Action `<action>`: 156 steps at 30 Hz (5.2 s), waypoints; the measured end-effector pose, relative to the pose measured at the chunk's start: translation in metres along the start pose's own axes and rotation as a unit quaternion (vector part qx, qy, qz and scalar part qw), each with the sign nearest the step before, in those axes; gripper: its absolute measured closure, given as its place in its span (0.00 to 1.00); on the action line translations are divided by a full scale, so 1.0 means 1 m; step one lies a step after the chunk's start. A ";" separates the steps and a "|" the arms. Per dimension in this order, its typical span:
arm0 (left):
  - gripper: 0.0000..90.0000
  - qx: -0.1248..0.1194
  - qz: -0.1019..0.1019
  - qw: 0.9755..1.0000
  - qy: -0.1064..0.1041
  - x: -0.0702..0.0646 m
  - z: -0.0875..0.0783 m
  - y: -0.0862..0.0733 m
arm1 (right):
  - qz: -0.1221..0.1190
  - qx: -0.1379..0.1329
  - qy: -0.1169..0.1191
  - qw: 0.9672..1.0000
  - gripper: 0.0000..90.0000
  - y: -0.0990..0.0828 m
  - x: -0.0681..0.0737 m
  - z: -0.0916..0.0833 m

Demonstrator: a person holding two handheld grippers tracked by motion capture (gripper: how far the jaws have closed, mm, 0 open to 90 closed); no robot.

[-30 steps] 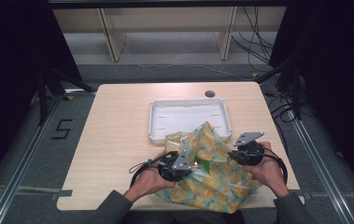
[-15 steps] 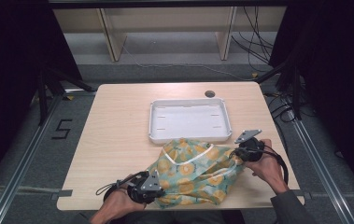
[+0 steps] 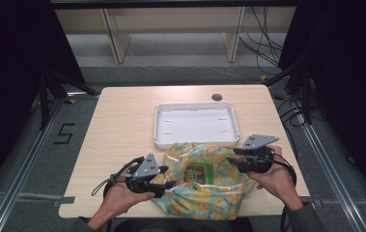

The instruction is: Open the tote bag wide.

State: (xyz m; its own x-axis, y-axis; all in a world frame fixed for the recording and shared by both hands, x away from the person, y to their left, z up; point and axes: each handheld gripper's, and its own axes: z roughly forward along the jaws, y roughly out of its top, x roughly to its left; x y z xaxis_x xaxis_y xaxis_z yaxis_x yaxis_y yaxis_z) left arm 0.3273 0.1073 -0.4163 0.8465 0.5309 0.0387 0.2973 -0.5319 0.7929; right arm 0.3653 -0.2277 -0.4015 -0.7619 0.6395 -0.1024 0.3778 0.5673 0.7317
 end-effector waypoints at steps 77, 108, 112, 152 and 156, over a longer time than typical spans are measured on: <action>0.99 0.141 0.079 0.984 -0.076 -0.035 0.068 -0.030 | -0.067 0.110 -0.034 0.991 1.00 0.026 -0.022 0.106; 0.96 0.109 0.050 0.989 -0.083 -0.025 0.099 -0.003 | -0.074 0.070 0.056 0.993 1.00 0.046 0.021 0.093; 0.99 0.090 0.112 0.985 -0.098 -0.044 0.067 -0.008 | -0.058 0.080 0.012 0.995 1.00 0.042 0.000 0.100; 0.92 0.097 -0.068 0.993 -0.015 -0.013 0.062 -0.043 | -0.022 0.122 0.143 0.982 0.55 0.018 0.020 0.127; 0.95 0.097 -0.066 0.993 -0.015 -0.012 0.066 -0.043 | 0.001 0.126 0.153 0.980 0.51 0.015 0.016 0.136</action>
State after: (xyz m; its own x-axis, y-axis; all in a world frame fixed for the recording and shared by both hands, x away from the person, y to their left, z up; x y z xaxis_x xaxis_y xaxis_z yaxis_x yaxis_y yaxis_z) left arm 0.3336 0.0800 -0.4907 0.8066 0.5858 -0.0791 0.4839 -0.5774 0.6576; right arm 0.4307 -0.1387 -0.4841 -0.8686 0.4769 0.1346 0.4683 0.7012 0.5375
